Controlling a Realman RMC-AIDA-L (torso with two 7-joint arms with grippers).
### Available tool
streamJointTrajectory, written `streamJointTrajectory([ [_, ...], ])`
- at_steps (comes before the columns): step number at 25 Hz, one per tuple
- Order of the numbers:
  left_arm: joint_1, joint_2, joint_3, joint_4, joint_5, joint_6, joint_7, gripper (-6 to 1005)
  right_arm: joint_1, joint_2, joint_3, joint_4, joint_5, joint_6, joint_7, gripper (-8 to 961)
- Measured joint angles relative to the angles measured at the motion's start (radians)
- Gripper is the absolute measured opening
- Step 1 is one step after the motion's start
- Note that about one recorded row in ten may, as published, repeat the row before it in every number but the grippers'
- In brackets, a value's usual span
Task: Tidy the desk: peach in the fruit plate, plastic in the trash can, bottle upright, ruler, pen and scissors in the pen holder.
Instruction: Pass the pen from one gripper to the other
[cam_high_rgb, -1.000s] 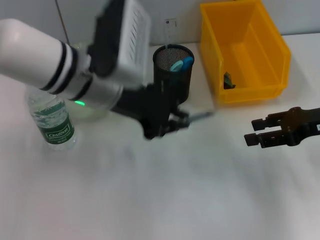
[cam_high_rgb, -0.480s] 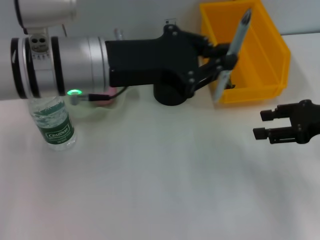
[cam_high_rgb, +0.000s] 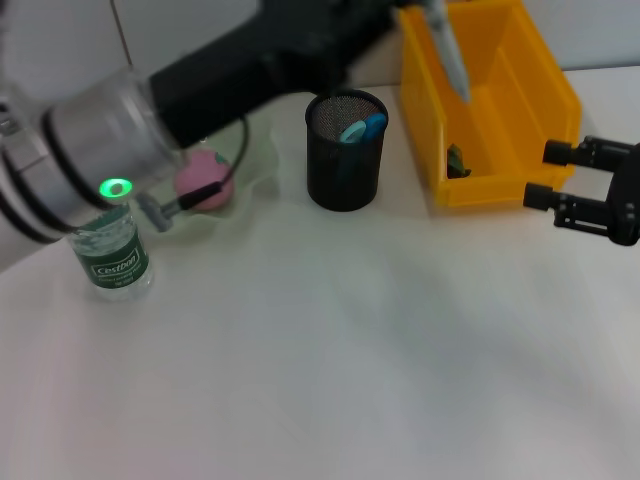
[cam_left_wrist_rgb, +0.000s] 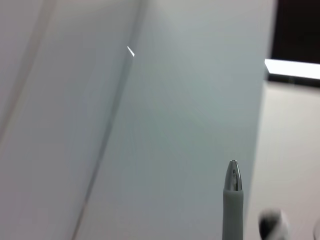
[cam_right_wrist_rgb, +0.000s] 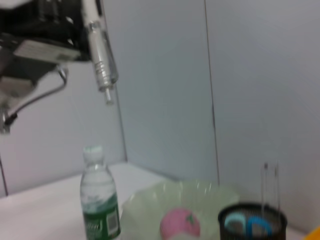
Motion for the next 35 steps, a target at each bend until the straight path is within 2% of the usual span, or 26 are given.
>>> streamJointTrajectory([
  [3,0.000,0.000,0.000,0.000,0.000,0.000,0.000,157,-0.007,0.003,0.000,0.032,0.044,-0.001,-0.045,667],
  [4,0.000,-0.001,0.000,-0.085,-0.115,0.062,0.015,157,-0.013,0.005,0.000,0.084,0.107,-0.007,-0.114,667],
  [5,0.000,-0.001,0.000,-0.085,-0.115,0.062,0.015,158,-0.013,0.005,0.000,0.084,0.107,-0.007,-0.114,667],
  [6,-0.004,-0.001,0.006,-0.206,-0.257,0.162,0.046,158,-0.015,0.005,0.000,0.117,0.147,-0.012,-0.162,667],
  [7,-0.008,-0.001,0.019,-0.241,-0.298,0.191,0.048,159,-0.016,0.006,0.001,0.175,0.207,-0.022,-0.233,667],
  [11,-0.011,-0.002,0.057,-0.278,-0.362,0.224,0.045,161,-0.015,0.010,0.000,0.240,0.268,-0.038,-0.322,667],
  [13,-0.003,-0.003,0.123,-0.288,-0.454,0.229,0.048,162,-0.010,0.035,-0.001,0.300,0.313,-0.069,-0.461,667],
  [14,-0.004,-0.003,0.160,-0.301,-0.509,0.229,0.048,162,-0.008,0.041,-0.001,0.320,0.331,-0.081,-0.506,667],
  [15,-0.004,-0.003,0.160,-0.301,-0.509,0.229,0.048,163,-0.008,0.041,-0.001,0.320,0.331,-0.081,-0.506,667],
  [16,-0.006,-0.003,0.188,-0.315,-0.562,0.221,0.038,163,0.002,0.044,-0.007,0.374,0.362,-0.094,-0.585,667],
  [21,-0.012,-0.003,0.228,-0.345,-0.645,0.206,0.006,166,0.034,0.045,-0.010,0.470,0.384,-0.096,-0.742,666],
  [26,-0.024,-0.003,0.241,-0.362,-0.671,0.189,-0.065,168,0.074,0.046,-0.011,0.535,0.380,-0.081,-0.887,666],
  [33,-0.028,-0.003,0.263,-0.371,-0.727,0.159,-0.108,171,0.119,0.047,-0.037,0.538,0.376,-0.043,-0.902,666],
  [35,-0.028,-0.003,0.295,-0.374,-0.767,0.144,-0.109,172,0.127,0.047,-0.049,0.540,0.376,-0.032,-0.908,666],
])
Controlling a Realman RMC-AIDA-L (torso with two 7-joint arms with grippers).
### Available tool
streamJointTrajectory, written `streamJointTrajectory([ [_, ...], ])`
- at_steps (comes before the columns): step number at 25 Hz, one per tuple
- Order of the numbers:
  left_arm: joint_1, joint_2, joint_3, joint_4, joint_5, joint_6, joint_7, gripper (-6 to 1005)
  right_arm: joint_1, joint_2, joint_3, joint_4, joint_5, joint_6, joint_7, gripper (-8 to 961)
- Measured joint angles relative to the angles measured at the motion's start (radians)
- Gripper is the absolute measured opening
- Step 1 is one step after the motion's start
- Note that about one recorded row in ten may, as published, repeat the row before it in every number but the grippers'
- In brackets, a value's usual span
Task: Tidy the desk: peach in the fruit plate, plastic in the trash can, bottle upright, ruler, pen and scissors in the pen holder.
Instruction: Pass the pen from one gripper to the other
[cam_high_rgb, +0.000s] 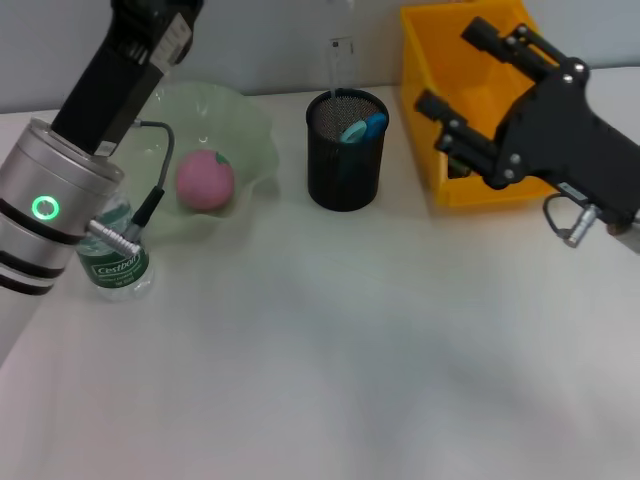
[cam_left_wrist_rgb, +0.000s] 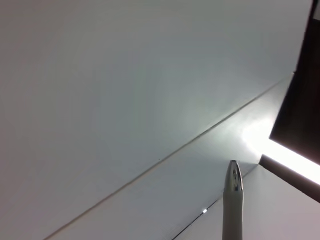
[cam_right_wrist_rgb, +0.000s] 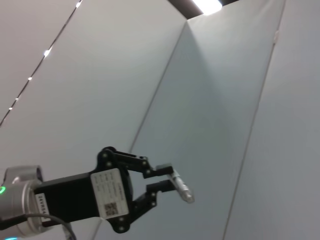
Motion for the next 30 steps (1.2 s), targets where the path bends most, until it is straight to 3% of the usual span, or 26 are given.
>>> streamJointTrajectory([
  [7,0.003,0.000,0.026,-0.006,-0.035,-0.009,-0.023,176,0.060,0.002,-0.072,0.057,0.004,0.026,-0.096,666],
  [30,0.005,0.000,0.065,-0.007,-0.062,-0.046,-0.025,187,0.136,0.006,-0.076,0.088,0.007,0.056,-0.148,667],
])
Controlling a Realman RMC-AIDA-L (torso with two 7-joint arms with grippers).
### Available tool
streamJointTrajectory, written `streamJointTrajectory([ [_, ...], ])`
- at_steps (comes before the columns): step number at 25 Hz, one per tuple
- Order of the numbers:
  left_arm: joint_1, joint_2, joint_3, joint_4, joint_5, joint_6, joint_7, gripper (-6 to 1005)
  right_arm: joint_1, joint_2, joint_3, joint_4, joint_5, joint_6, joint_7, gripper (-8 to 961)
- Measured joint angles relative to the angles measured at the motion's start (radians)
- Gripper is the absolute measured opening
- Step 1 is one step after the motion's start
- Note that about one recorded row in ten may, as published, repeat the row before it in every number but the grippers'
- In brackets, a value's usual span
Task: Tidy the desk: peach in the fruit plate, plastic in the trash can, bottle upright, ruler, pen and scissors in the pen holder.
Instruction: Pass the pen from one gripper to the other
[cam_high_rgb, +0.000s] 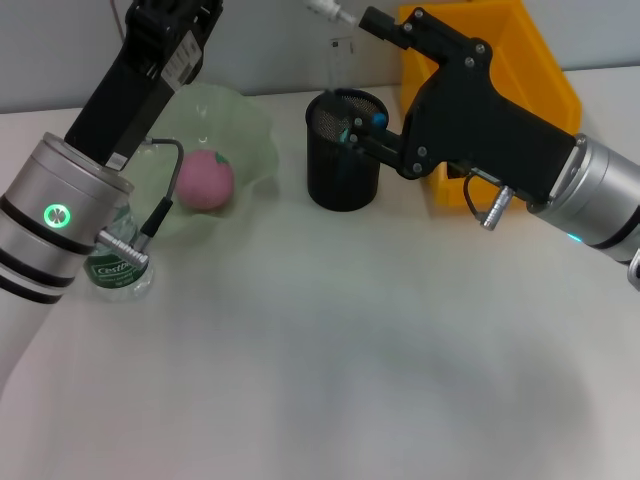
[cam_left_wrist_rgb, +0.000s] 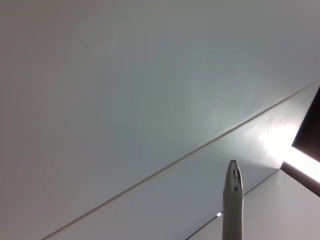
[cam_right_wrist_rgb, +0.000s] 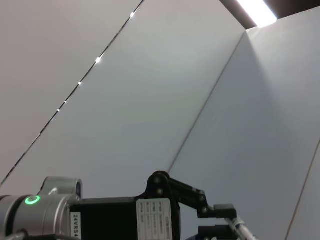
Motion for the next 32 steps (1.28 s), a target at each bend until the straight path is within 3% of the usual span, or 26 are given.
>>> streamJointTrajectory([
  [32,0.016,0.000,0.037,0.004,-0.005,0.000,0.025,202,0.033,0.000,-0.003,-0.003,0.026,0.025,-0.003,666],
])
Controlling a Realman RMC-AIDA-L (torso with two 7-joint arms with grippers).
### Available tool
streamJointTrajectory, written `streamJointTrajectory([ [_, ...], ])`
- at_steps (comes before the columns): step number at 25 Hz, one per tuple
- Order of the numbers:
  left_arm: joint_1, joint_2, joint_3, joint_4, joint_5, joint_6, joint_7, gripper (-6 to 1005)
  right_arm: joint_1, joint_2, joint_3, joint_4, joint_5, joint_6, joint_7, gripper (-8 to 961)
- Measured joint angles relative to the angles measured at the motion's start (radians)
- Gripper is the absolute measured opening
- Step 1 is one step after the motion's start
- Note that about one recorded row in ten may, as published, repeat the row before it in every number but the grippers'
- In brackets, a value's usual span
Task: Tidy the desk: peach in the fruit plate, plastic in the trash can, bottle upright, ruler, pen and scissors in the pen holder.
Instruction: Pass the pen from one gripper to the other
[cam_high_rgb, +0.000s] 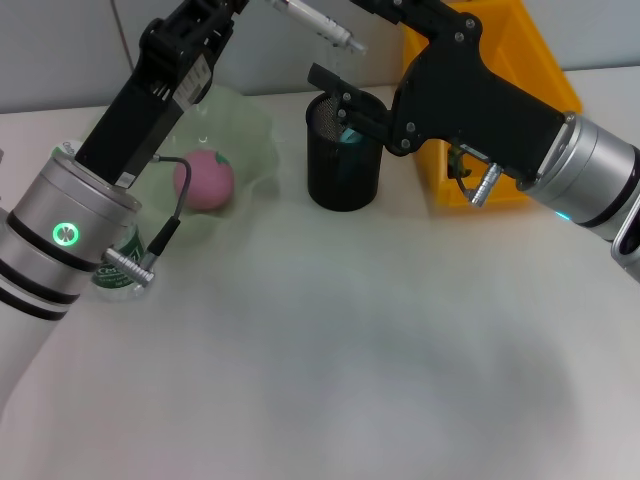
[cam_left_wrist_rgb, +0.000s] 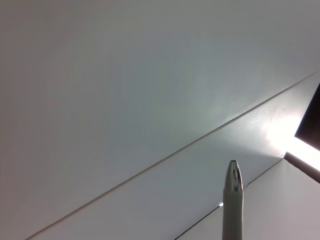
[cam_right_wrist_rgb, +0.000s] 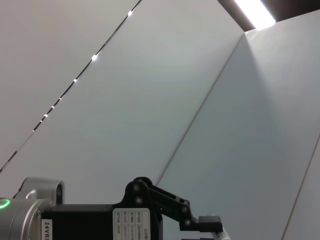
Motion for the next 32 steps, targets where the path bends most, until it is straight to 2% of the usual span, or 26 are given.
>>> streamJointTrajectory([
  [32,0.000,0.000,0.010,0.006,-0.013,0.000,0.016,217,0.006,0.001,0.008,0.021,0.000,0.011,-0.028,654],
])
